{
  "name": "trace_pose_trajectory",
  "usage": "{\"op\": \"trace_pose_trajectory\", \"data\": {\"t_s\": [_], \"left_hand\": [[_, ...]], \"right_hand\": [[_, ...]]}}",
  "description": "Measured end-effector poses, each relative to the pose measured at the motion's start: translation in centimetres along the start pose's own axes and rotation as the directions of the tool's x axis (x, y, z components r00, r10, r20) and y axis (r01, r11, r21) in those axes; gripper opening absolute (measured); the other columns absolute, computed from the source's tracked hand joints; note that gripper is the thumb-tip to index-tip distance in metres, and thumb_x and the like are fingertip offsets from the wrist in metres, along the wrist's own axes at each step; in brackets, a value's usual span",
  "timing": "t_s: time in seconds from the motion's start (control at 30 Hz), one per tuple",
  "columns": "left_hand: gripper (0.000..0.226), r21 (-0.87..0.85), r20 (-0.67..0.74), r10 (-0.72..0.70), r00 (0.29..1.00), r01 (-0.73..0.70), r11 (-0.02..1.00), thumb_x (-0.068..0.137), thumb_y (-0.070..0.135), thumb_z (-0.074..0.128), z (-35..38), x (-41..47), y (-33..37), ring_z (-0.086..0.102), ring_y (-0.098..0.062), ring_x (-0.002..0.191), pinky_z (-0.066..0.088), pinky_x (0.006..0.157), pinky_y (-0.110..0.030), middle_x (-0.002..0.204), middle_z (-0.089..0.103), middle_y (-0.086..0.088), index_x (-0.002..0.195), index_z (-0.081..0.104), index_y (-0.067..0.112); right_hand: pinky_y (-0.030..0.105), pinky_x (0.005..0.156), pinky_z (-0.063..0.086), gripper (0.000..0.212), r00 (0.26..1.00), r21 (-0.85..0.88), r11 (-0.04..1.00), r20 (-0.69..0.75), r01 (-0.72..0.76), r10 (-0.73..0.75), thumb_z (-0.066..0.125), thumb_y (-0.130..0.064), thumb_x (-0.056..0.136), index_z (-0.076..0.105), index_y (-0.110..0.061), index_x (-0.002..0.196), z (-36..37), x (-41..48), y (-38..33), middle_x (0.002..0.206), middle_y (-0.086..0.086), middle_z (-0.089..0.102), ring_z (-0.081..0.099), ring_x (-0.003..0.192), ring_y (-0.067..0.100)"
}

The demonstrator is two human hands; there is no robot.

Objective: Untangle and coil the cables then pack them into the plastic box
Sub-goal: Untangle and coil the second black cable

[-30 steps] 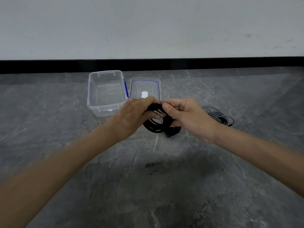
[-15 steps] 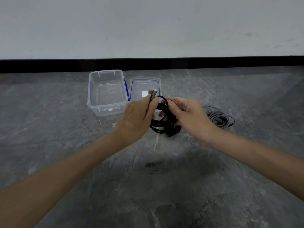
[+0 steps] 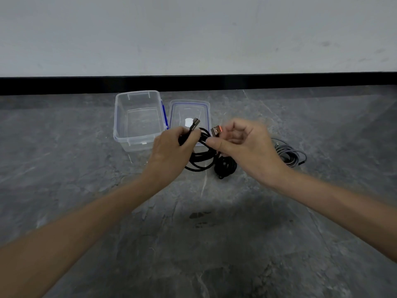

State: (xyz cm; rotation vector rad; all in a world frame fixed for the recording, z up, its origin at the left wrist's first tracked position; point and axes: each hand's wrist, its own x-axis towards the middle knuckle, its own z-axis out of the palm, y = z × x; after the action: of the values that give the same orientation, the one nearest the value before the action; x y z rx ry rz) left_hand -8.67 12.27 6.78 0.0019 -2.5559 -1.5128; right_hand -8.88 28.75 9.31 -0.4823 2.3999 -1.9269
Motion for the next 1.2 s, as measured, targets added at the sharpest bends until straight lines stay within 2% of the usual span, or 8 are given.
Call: {"op": "trace_pose_trajectory", "data": {"t_s": [0.1, 0.23, 0.47, 0.67, 0.77, 0.93, 1.03, 1.2], "left_hand": [[0.043, 0.025, 0.003, 0.008, 1.000, -0.008, 1.000, 0.099, 0.033, 0.048, -0.1, 0.2, 0.4, 0.053, -0.024, 0.057, 0.046, 0.058, -0.041, 0.057, 0.050, -0.004, 0.076, 0.058, -0.002], [0.039, 0.058, -0.008, 0.039, 0.999, -0.038, 0.998, 0.100, 0.033, 0.047, -0.1, 0.0, 0.2, 0.050, -0.025, 0.057, 0.042, 0.056, -0.036, 0.058, 0.048, -0.003, 0.069, 0.051, 0.010], [0.032, 0.137, -0.026, 0.133, 0.991, -0.128, 0.982, 0.101, 0.029, 0.047, -0.3, -0.2, -0.9, 0.062, -0.032, 0.067, 0.048, 0.062, -0.038, 0.069, 0.061, -0.014, 0.070, 0.047, 0.019], [0.031, 0.140, -0.052, 0.168, 0.984, -0.159, 0.977, 0.100, 0.029, 0.049, -0.1, -0.5, -0.3, 0.043, -0.012, 0.050, 0.037, 0.051, -0.021, 0.057, 0.051, -0.004, 0.073, 0.052, 0.014], [0.028, 0.134, -0.048, 0.212, 0.976, -0.204, 0.970, 0.100, 0.028, 0.049, -0.1, -0.6, -0.1, 0.048, -0.020, 0.053, 0.038, 0.052, -0.020, 0.057, 0.053, -0.005, 0.079, 0.054, 0.010], [0.020, 0.126, 0.030, 0.363, 0.931, -0.364, 0.923, 0.100, 0.024, 0.050, -0.2, -1.0, 0.4, 0.058, 0.001, 0.062, 0.039, 0.055, -0.010, 0.060, 0.050, 0.018, 0.089, 0.058, 0.008], [0.028, 0.100, 0.105, 0.434, 0.895, -0.444, 0.891, 0.100, 0.032, 0.048, 0.0, -1.1, 0.3, 0.057, -0.005, 0.067, 0.042, 0.059, -0.013, 0.066, 0.054, 0.015, 0.096, 0.062, 0.008], [0.034, 0.051, 0.096, 0.433, 0.896, -0.439, 0.897, 0.100, 0.036, 0.043, 0.1, -1.2, 0.1, 0.059, -0.013, 0.065, 0.043, 0.057, -0.018, 0.066, 0.059, 0.006, 0.093, 0.061, 0.009]], "right_hand": [[0.017, 0.071, 0.052, 0.011, 0.998, -0.088, 0.996, 0.057, -0.012, 0.017, 0.076, -0.008, 0.078, 0.069, -0.012, 0.084, 0.1, 0.1, 0.2, 0.079, -0.002, 0.072, 0.068, 0.072, 0.008], [0.025, 0.078, 0.054, 0.018, 0.995, -0.136, 0.986, -0.027, -0.100, 0.097, 0.073, -0.010, 0.084, 0.061, -0.019, 0.094, -0.1, 0.6, 0.3, 0.080, -0.002, 0.074, 0.070, 0.081, 0.015], [0.021, 0.065, 0.049, 0.013, 0.962, 0.202, 0.941, 0.017, -0.270, 0.273, 0.065, -0.005, 0.088, 0.066, -0.005, 0.101, -1.2, 1.0, -0.4, 0.072, -0.001, 0.068, 0.060, 0.062, 0.007], [0.024, 0.068, 0.056, 0.016, 0.960, -0.219, 0.962, 0.192, -0.162, 0.205, 0.066, -0.005, 0.088, 0.070, -0.020, 0.091, -0.6, 0.6, -0.9, 0.069, 0.002, 0.070, 0.064, 0.060, 0.010], [0.025, 0.060, 0.052, 0.032, 0.955, -0.297, 0.936, 0.166, -0.188, 0.244, 0.079, -0.013, 0.078, 0.053, -0.019, 0.096, -0.8, 1.1, -1.1, 0.065, 0.004, 0.070, 0.062, 0.055, 0.012], [0.022, 0.049, 0.049, 0.055, 0.790, -0.226, 0.829, 0.255, -0.512, 0.557, 0.083, -0.006, 0.072, 0.047, -0.014, 0.114, -1.3, 2.5, -2.0, 0.062, 0.006, 0.067, 0.055, 0.047, 0.011], [0.019, 0.048, 0.041, 0.050, 0.655, -0.197, 0.736, 0.349, -0.647, 0.670, 0.080, -0.003, 0.072, 0.054, -0.012, 0.115, -1.4, 3.2, -1.4, 0.071, 0.004, 0.061, 0.046, 0.046, 0.007], [0.031, 0.087, 0.050, 0.040, 0.666, -0.107, 0.778, 0.453, -0.619, 0.592, 0.070, -0.007, 0.082, 0.059, -0.011, 0.120, -1.2, 3.2, 0.3, 0.098, 0.003, 0.067, 0.066, 0.104, 0.022]]}}
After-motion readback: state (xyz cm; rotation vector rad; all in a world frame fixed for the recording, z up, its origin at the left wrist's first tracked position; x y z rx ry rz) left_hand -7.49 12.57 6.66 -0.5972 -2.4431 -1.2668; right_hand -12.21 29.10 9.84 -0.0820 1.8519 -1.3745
